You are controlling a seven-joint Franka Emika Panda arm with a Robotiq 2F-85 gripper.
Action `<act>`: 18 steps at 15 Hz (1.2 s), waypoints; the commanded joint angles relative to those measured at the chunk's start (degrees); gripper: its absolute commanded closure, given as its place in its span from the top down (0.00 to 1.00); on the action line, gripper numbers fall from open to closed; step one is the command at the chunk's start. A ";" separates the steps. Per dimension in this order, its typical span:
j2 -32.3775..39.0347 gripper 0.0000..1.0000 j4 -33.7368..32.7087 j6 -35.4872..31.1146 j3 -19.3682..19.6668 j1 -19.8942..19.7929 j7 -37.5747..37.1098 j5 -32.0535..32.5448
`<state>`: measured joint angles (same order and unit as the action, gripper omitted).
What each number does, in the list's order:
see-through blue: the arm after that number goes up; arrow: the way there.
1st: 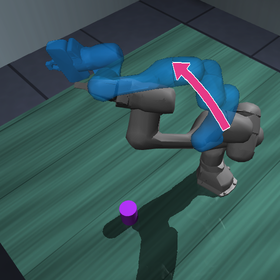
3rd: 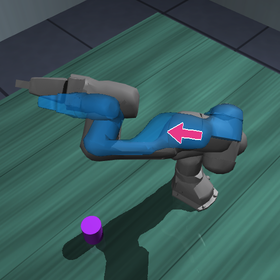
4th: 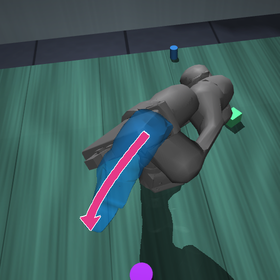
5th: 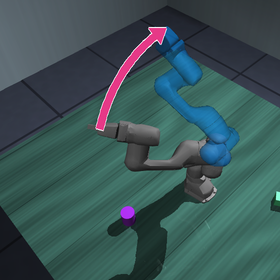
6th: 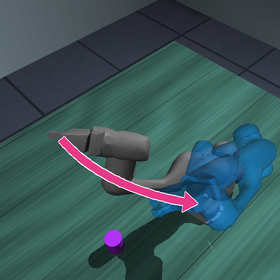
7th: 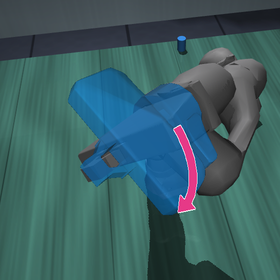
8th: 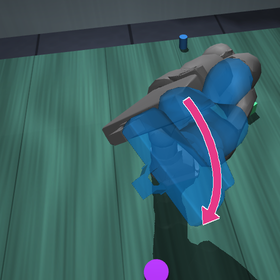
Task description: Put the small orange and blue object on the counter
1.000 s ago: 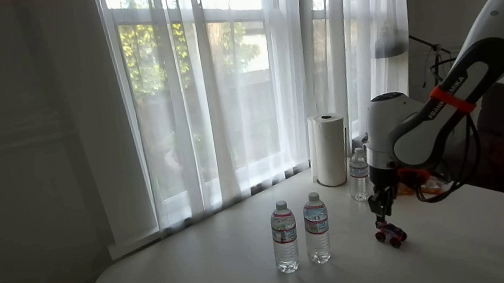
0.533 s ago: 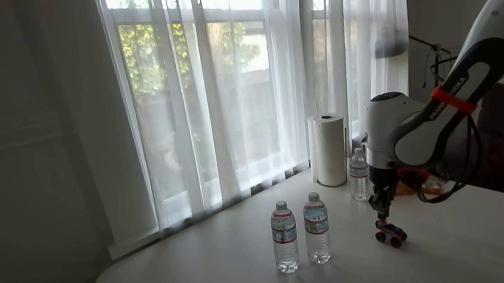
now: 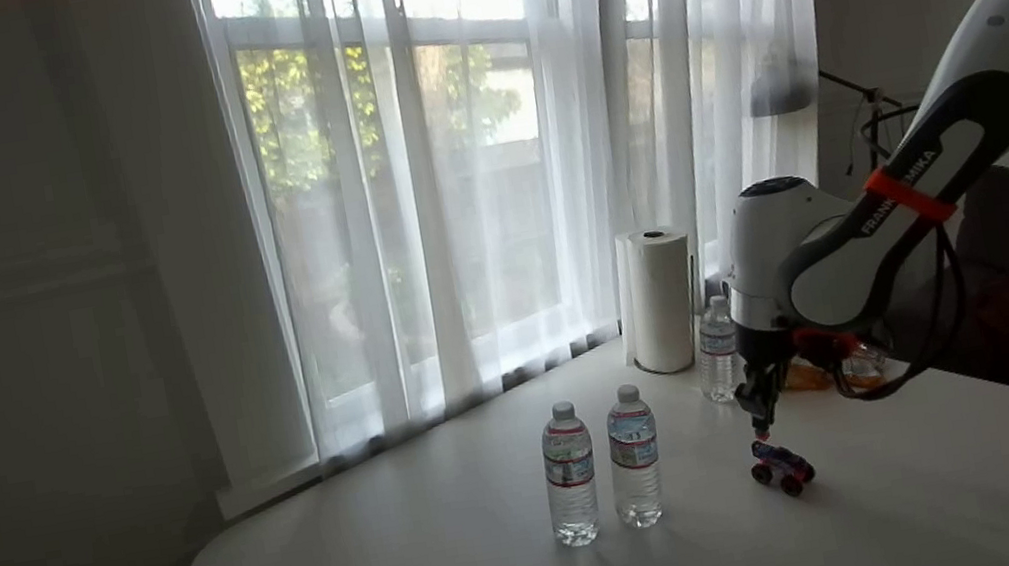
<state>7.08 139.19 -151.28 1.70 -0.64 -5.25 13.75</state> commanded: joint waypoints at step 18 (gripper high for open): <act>-0.44 0.03 8.54 -7.73 5.18 -4.55 4.51 0.30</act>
<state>6.20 145.59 -155.20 6.91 -4.25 -3.48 16.60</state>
